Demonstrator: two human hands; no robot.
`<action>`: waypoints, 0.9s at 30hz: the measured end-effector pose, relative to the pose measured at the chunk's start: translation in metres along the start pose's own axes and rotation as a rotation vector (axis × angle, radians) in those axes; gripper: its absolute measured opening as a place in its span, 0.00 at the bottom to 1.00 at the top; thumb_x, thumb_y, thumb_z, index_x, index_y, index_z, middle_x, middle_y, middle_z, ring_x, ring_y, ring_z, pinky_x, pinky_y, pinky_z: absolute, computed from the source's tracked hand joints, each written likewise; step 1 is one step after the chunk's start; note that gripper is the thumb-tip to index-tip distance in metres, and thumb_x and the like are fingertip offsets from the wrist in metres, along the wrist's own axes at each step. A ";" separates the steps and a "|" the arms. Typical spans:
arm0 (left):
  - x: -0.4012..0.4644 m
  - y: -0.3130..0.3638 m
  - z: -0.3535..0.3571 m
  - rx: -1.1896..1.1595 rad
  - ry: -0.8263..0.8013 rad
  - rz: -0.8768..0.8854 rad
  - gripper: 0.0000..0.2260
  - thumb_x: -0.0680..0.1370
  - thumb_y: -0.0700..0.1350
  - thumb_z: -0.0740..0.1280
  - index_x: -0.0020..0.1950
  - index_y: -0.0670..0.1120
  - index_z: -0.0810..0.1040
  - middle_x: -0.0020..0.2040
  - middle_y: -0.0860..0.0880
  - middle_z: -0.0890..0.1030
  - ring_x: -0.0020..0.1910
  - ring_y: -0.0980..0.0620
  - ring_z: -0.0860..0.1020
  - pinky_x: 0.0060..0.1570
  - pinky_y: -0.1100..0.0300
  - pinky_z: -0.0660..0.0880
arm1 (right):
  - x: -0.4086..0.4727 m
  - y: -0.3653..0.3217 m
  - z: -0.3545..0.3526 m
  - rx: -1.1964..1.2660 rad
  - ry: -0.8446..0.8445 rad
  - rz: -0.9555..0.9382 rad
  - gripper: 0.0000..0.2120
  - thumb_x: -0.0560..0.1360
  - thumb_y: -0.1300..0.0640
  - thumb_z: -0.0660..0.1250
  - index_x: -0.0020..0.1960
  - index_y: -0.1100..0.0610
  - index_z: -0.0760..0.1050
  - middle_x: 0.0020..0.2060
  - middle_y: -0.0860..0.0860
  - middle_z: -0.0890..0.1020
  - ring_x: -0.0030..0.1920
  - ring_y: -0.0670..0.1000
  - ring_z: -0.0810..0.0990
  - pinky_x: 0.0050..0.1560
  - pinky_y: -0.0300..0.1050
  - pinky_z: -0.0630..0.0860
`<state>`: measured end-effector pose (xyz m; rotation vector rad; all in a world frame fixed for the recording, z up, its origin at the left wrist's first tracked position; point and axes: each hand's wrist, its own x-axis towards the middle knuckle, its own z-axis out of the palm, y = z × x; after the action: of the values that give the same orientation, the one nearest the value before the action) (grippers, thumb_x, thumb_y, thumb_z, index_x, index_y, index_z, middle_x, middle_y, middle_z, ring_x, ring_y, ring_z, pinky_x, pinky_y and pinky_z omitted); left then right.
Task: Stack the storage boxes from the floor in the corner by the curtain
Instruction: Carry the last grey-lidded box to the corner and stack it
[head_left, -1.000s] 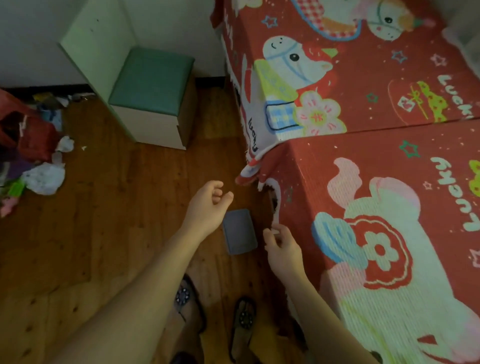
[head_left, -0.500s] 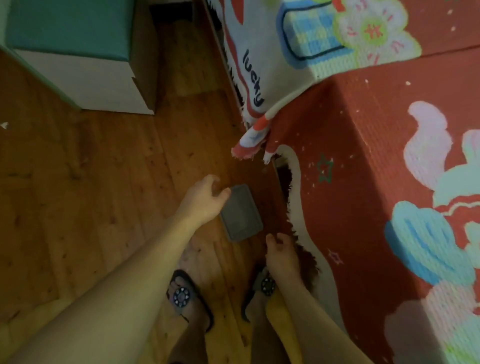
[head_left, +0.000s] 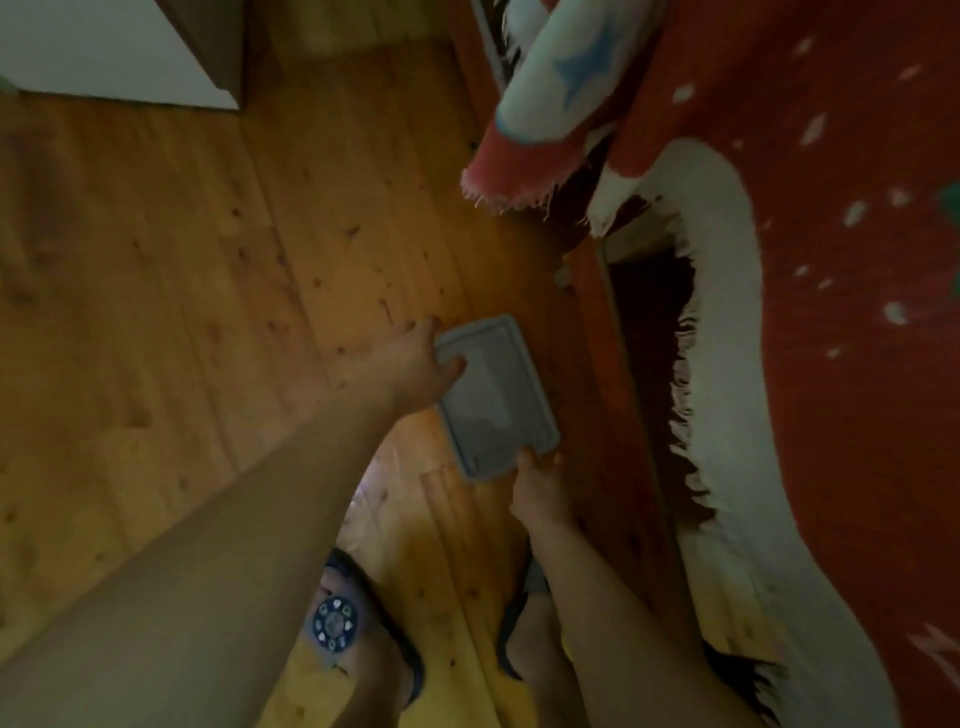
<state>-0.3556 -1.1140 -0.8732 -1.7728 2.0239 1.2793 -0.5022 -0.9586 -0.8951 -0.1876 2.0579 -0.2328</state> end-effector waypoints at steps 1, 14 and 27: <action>0.008 -0.002 0.005 0.026 -0.015 0.002 0.29 0.79 0.60 0.63 0.74 0.45 0.63 0.68 0.42 0.71 0.60 0.41 0.75 0.51 0.55 0.70 | 0.009 0.001 0.004 0.018 -0.009 0.015 0.30 0.83 0.43 0.55 0.81 0.50 0.50 0.75 0.54 0.65 0.65 0.59 0.72 0.64 0.56 0.74; 0.093 -0.016 0.091 0.303 -0.092 0.041 0.36 0.78 0.61 0.61 0.79 0.44 0.52 0.75 0.40 0.62 0.72 0.37 0.61 0.69 0.46 0.63 | 0.103 0.036 0.044 0.334 -0.061 0.174 0.27 0.81 0.42 0.60 0.78 0.49 0.60 0.70 0.54 0.73 0.65 0.59 0.75 0.66 0.60 0.73; 0.097 -0.034 0.096 0.202 -0.062 -0.050 0.31 0.80 0.57 0.60 0.78 0.45 0.56 0.70 0.36 0.64 0.68 0.34 0.65 0.64 0.47 0.65 | 0.107 0.040 0.035 0.248 -0.090 0.061 0.25 0.82 0.46 0.60 0.77 0.46 0.60 0.67 0.52 0.74 0.63 0.56 0.75 0.65 0.59 0.73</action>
<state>-0.3913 -1.1185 -1.0092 -1.6606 1.9838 1.0606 -0.5235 -0.9476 -1.0124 0.0170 1.9229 -0.4314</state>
